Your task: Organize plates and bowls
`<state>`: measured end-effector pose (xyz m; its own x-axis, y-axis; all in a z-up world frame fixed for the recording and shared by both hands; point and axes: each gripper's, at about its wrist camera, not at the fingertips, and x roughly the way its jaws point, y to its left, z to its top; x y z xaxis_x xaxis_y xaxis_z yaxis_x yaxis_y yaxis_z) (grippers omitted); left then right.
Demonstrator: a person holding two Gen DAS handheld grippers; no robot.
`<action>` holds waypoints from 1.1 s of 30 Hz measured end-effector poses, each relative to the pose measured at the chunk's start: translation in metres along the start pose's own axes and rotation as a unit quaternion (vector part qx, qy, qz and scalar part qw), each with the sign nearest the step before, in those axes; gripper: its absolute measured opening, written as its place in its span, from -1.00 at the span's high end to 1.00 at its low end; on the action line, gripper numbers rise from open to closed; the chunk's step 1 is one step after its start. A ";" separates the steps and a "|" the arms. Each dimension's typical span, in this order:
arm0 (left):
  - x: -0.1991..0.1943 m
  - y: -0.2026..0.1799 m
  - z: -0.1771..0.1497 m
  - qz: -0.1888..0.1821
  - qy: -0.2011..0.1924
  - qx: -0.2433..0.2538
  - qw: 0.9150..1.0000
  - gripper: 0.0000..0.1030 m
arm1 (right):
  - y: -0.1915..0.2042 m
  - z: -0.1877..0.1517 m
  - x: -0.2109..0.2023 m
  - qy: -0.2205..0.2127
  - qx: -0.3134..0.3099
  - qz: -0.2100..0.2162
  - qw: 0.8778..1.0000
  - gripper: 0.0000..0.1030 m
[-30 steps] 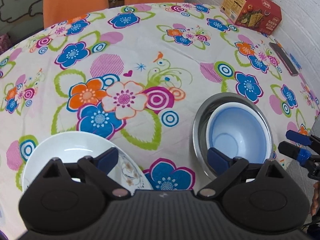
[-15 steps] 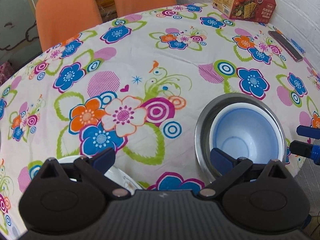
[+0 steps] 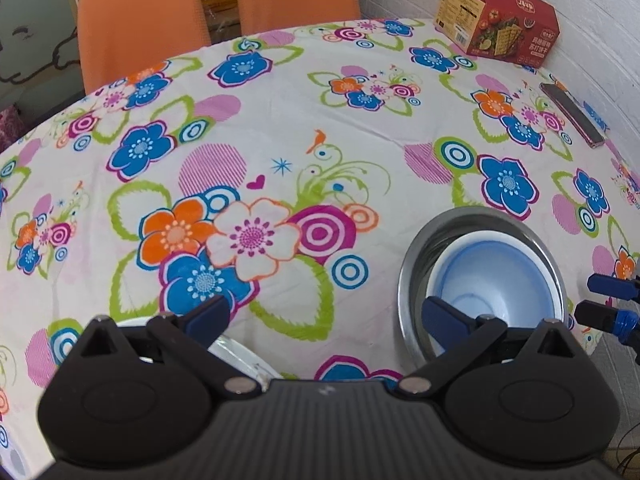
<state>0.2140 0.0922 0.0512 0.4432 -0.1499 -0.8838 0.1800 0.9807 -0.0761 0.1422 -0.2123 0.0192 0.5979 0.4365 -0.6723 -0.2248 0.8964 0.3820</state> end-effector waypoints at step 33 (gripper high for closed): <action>0.000 0.003 0.003 0.009 0.007 -0.013 1.000 -0.97 | -0.001 -0.001 0.002 0.006 -0.004 0.021 1.000 -0.31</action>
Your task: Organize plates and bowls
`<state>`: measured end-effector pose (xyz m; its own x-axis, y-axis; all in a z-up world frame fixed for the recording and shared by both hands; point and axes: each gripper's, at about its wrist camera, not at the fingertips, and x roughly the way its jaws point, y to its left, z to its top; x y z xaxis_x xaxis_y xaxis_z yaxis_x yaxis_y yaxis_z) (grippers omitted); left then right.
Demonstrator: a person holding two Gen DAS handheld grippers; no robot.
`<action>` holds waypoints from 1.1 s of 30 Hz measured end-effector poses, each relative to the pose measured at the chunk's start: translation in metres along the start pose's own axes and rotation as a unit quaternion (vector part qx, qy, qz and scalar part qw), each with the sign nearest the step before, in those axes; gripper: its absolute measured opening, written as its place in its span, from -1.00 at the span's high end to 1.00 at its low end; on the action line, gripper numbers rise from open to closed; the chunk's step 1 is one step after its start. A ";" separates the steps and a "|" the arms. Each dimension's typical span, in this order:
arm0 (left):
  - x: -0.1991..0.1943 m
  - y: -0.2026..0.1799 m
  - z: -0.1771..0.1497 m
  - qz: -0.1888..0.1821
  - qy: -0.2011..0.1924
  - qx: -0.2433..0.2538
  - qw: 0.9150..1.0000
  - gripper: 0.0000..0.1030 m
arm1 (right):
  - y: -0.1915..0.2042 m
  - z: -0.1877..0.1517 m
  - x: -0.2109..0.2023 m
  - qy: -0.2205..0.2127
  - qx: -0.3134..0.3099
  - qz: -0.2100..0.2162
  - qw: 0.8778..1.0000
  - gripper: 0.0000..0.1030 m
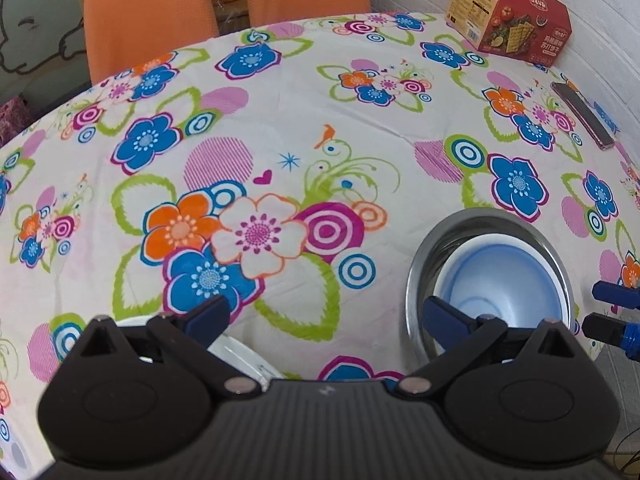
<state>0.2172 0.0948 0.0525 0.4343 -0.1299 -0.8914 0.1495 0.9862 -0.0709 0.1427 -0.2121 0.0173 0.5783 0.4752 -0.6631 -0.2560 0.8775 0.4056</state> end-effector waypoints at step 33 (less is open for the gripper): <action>0.037 -0.053 -0.028 -0.027 0.007 0.018 0.999 -0.70 | 0.067 0.001 0.069 0.062 -0.166 -0.061 0.982 -0.37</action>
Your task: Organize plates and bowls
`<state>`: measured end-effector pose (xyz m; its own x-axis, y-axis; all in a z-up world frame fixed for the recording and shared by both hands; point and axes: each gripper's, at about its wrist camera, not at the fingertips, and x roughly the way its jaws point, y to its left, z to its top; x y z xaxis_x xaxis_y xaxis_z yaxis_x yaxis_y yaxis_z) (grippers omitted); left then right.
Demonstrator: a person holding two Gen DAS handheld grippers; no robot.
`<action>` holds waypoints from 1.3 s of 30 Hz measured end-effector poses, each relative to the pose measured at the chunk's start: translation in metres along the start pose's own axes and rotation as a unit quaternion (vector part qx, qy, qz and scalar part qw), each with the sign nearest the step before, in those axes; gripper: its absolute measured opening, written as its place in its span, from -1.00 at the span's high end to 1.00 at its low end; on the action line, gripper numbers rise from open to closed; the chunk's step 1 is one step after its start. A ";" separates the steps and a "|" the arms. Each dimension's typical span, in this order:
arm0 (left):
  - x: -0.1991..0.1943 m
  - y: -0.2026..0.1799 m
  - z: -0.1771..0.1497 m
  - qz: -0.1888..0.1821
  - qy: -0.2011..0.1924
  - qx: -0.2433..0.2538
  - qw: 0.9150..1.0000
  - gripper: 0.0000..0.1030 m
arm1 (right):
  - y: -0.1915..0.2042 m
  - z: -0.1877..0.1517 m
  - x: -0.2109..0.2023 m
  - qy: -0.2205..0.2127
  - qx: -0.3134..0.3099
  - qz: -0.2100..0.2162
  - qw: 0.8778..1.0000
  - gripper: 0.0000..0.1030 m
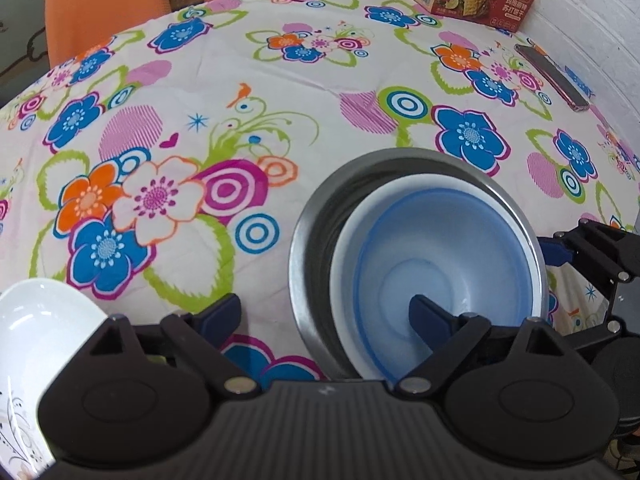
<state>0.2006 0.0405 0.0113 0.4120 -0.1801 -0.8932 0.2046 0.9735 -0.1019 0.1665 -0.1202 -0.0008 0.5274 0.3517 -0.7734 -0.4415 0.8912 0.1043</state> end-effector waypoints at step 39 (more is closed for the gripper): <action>-0.132 0.166 -0.104 0.075 -0.018 -0.238 0.968 0.68 | 0.184 0.048 0.006 -0.015 -0.154 0.219 0.963 -0.09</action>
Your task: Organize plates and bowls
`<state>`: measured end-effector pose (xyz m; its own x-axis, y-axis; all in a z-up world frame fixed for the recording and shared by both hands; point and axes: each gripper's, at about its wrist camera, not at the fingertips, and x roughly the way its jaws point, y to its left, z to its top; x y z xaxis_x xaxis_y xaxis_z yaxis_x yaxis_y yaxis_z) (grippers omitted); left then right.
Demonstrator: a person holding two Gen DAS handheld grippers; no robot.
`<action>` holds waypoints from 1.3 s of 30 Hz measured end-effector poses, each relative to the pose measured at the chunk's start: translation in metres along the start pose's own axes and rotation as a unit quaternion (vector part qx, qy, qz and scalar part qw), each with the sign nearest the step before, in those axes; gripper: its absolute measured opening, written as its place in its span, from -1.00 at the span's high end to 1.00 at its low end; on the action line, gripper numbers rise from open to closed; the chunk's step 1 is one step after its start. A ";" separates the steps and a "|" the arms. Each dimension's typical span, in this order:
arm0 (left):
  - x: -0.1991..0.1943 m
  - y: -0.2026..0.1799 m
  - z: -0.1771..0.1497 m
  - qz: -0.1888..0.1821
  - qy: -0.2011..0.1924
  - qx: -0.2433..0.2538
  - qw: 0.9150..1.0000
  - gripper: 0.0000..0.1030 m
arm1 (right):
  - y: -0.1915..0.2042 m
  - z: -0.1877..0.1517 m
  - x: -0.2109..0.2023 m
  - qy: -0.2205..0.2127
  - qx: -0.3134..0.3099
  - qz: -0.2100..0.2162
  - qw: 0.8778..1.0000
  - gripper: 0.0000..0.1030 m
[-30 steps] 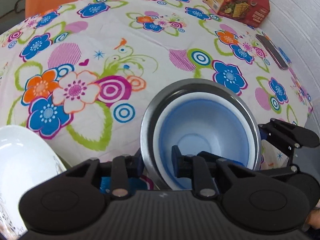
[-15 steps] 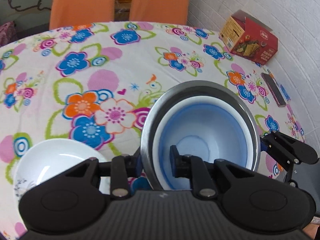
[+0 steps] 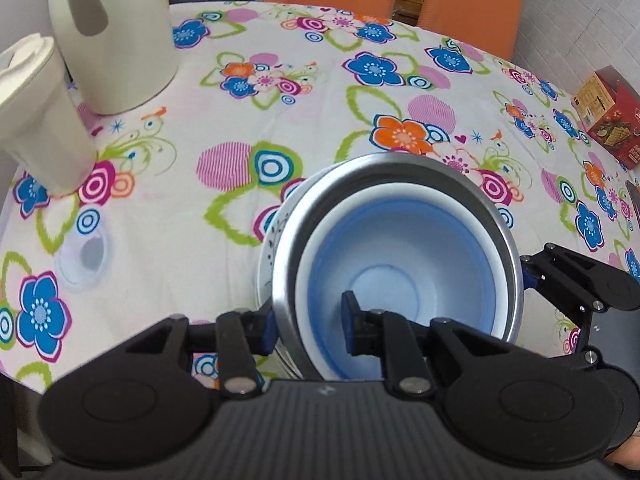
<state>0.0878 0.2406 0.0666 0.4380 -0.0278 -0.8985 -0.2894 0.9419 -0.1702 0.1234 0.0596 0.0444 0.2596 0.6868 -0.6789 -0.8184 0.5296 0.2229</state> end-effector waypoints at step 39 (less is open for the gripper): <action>-0.024 -0.099 -0.005 -0.048 -0.153 0.044 0.986 -0.05 | -0.084 -0.046 -0.078 -0.086 0.161 -0.121 0.976 -0.12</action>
<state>0.1019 0.1463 0.1032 0.6999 -0.0290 -0.7136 -0.1647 0.9657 -0.2008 0.1483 -0.0614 0.0460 0.5294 0.5817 -0.6176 -0.5270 0.7959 0.2979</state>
